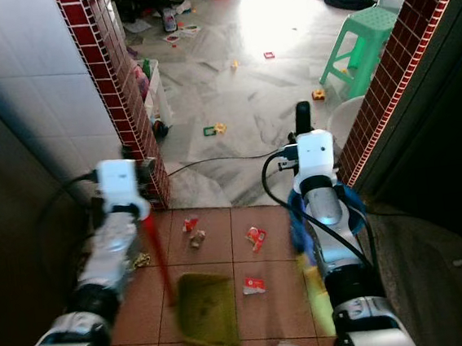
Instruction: Sweep floor
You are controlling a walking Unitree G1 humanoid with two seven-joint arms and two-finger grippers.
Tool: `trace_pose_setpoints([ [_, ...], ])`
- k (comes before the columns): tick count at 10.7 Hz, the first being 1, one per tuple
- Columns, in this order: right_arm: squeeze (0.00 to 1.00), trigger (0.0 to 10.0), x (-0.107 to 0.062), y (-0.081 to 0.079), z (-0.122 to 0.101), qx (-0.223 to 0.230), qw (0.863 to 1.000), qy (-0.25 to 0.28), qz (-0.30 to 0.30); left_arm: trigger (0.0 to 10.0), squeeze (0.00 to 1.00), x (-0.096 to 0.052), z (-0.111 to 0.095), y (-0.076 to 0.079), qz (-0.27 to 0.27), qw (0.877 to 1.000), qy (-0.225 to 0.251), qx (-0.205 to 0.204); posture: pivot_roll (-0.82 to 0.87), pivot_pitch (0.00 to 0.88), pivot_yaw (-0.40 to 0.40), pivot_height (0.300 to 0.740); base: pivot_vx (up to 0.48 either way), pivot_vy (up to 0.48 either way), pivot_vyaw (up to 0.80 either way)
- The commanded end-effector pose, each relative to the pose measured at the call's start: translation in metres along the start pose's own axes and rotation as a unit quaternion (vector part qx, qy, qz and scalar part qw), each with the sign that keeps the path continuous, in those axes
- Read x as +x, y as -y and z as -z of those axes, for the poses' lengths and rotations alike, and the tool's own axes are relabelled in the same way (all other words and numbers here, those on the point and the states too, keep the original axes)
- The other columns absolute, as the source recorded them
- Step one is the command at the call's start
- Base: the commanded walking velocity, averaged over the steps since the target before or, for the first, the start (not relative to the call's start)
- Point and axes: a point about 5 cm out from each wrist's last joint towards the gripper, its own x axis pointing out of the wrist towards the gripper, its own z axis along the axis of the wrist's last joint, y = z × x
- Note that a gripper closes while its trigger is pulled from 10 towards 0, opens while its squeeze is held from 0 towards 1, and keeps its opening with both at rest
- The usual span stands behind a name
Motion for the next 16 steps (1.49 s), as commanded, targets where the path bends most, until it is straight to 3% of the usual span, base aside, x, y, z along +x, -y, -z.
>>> trace_pose_setpoints([
  [1,0.0,10.0,0.006,-0.006,-0.01,0.05,0.999,0.008,-0.006,10.0,0.0,0.007,-0.015,0.004,0.001,0.999,0.034,0.009,-0.04,0.065,0.029,0.74,0.0,0.0,0.0],
  [2,0.0,10.0,0.008,-0.01,-0.01,0.084,0.996,-0.001,-0.016,10.0,0.0,0.006,-0.009,0.007,-0.001,1.0,0.025,0.014,-0.04,0.066,0.028,0.74,0.0,0.0,0.0],
  [6,0.0,10.0,0.009,-0.019,-0.016,0.126,0.99,-0.011,-0.059,10.0,0.0,0.003,0.004,0.012,-0.008,0.999,0.009,0.03,-0.05,0.064,0.041,0.74,0.0,0.0,0.0],
  [9,0.0,10.0,0.007,-0.022,-0.018,0.066,0.994,0.003,-0.085,10.0,0.0,0.01,-0.014,0.011,-0.01,0.998,0.052,0.032,-0.05,0.054,0.037,0.74,0.0,0.0,0.0],
  [10,0.0,10.0,0.007,-0.021,-0.018,0.037,0.995,0.011,-0.089,10.0,0.0,0.016,-0.035,0.007,-0.017,0.995,0.095,0.028,-0.04,0.049,0.034,0.74,0.0,0.0,0.0],
  [13,0.0,10.0,0.008,-0.021,-0.017,0.004,0.996,0.02,-0.088,10.0,0.0,0.018,-0.055,-0.008,-0.03,0.99,0.139,0.022,-0.03,0.036,0.033,0.74,0.0,0.0,0.0],
  [14,0.0,10.0,0.008,-0.022,-0.017,0.004,0.996,0.02,-0.088,10.0,0.0,0.017,-0.051,-0.01,-0.032,0.99,0.131,0.027,-0.03,0.036,0.031,0.74,0.0,0.0,0.0],
  [16,0.0,10.0,0.008,-0.023,-0.015,0.022,0.996,0.013,-0.08,10.0,0.0,0.013,-0.017,-0.011,-0.039,0.998,0.043,0.036,-0.04,0.048,0.033,0.74,0.0,0.0,0.0],
])
